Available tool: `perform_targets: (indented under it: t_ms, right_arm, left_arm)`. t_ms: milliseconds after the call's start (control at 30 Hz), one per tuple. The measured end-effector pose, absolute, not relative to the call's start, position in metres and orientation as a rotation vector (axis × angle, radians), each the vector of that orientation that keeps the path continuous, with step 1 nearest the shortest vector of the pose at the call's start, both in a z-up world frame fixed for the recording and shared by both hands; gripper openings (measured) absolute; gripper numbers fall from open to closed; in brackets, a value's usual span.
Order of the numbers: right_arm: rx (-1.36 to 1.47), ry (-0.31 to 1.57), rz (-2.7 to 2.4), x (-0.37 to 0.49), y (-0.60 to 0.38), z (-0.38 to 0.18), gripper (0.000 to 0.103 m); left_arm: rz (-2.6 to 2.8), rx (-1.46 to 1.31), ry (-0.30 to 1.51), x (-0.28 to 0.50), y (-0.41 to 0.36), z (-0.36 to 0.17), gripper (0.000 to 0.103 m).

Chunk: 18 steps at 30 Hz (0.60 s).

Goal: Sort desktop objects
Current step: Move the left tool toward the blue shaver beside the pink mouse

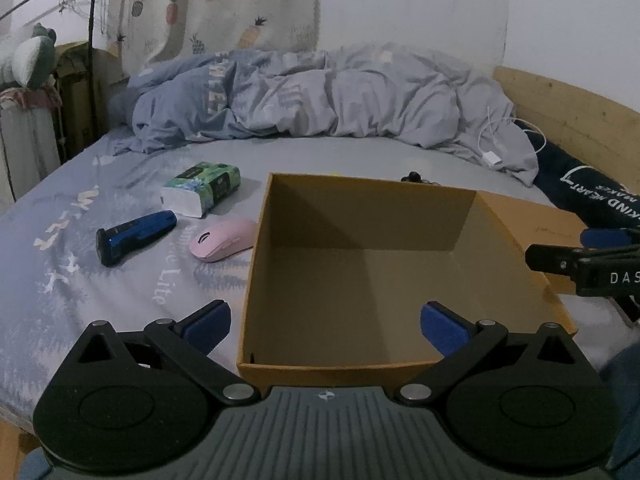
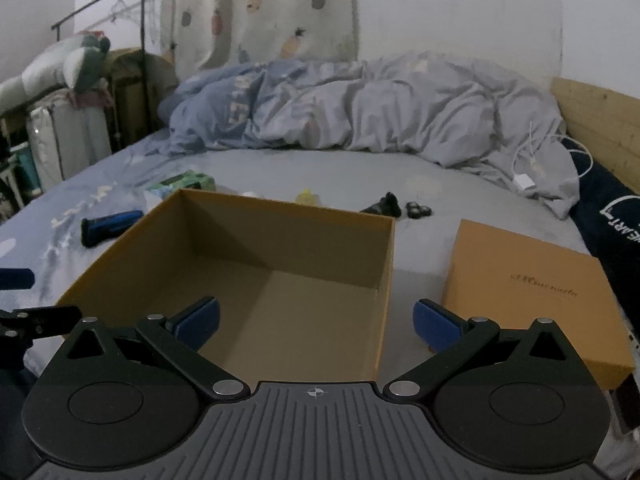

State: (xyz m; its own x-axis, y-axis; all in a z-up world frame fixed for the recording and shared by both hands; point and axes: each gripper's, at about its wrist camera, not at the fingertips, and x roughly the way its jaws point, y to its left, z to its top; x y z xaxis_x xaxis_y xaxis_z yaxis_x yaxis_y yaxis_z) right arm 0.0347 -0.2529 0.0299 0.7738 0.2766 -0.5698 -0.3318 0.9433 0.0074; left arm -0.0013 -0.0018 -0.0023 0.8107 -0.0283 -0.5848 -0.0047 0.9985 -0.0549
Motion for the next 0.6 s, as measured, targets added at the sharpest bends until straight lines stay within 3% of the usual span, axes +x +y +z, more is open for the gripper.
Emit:
perform_targets:
  t_ms: [600]
  right_arm:
    - [-0.1,0.616,0.316,0.037,-0.256,0.028,0.103]
  left_arm:
    - [-0.009,-0.065,0.686,0.008,-0.002,-0.016,0.103]
